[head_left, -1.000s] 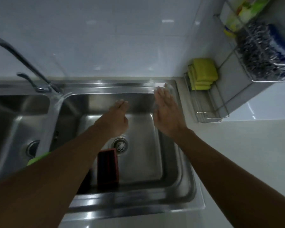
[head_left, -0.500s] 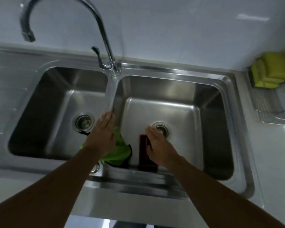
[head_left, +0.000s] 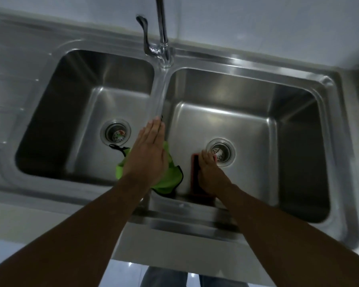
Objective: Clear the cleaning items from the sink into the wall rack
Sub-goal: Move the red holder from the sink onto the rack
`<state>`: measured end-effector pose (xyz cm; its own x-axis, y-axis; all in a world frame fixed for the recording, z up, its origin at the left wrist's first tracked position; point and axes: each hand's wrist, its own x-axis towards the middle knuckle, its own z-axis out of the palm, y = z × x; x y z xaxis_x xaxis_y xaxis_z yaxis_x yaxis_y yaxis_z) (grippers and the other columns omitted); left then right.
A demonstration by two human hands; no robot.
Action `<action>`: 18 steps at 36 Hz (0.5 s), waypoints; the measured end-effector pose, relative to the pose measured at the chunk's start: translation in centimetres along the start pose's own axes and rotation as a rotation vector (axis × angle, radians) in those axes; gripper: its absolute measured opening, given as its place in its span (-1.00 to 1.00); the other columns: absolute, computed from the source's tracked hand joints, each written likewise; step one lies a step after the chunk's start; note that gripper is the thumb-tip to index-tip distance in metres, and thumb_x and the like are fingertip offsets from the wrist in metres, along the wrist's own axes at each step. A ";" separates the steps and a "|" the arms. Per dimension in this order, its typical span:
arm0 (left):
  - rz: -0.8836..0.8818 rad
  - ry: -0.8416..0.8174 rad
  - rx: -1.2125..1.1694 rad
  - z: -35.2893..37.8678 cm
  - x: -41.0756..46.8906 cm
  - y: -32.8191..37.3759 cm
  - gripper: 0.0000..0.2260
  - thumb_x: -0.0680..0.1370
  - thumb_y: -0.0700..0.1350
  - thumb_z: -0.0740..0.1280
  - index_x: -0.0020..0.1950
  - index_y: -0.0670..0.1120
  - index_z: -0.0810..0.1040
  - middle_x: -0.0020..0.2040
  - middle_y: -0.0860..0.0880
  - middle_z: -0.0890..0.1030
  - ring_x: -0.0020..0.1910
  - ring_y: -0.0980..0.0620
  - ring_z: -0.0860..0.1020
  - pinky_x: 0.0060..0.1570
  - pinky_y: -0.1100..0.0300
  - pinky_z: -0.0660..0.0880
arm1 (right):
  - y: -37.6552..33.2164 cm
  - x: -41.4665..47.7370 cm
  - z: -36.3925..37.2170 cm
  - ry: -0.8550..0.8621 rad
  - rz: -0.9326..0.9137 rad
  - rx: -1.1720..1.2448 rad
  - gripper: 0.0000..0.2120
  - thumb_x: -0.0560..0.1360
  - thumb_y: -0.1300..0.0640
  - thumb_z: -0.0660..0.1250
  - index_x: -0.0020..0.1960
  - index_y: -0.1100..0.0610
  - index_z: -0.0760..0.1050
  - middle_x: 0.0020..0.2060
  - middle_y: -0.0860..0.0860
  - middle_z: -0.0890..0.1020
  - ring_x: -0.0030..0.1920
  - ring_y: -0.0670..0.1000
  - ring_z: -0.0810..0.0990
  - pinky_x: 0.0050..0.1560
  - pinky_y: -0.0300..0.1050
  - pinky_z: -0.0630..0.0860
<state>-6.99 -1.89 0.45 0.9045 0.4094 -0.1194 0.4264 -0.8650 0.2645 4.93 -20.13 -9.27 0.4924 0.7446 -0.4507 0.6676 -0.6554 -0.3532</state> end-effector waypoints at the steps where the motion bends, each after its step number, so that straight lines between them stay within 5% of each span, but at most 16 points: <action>1: 0.001 0.003 0.002 0.0 0.0 0.0 -0.38 0.56 0.00 -0.15 0.60 -0.20 0.03 0.62 -0.15 0.02 0.60 -0.10 0.00 0.56 0.01 -0.02 | 0.1 0.1 0.1 0.002 0.000 0.001 -0.32 0.55 0.26 0.21 0.54 0.43 -0.04 0.55 0.35 -0.03 0.55 0.38 -0.12 0.54 0.21 -0.19; 7: 0.003 0.013 0.013 0.2 0.0 0.0 -0.39 0.56 -0.01 -0.14 0.60 -0.19 0.03 0.62 -0.15 0.03 0.60 -0.09 0.00 0.56 -0.04 0.04 | 0.3 0.8 0.4 0.007 0.019 0.029 -0.28 0.51 0.33 0.22 0.55 0.39 -0.06 0.57 0.29 -0.06 0.56 0.35 -0.14 0.53 0.16 -0.23; 18: 0.006 -0.009 -0.021 -0.2 0.2 -0.1 -0.39 0.56 -0.01 -0.10 0.58 -0.23 0.12 0.60 -0.19 0.11 0.59 -0.13 0.07 0.54 -0.09 0.12 | 0.3 -0.4 -1.7 0.195 -0.133 0.077 -0.43 0.41 0.45 0.22 0.43 0.43 0.32 0.47 0.32 0.30 0.49 0.38 0.22 0.54 0.08 0.01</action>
<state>-6.85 -1.72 0.61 0.9073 0.4011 -0.1264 0.4205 -0.8611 0.2857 5.92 -20.38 -7.80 0.5063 0.8304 -0.2325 0.6929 -0.5523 -0.4635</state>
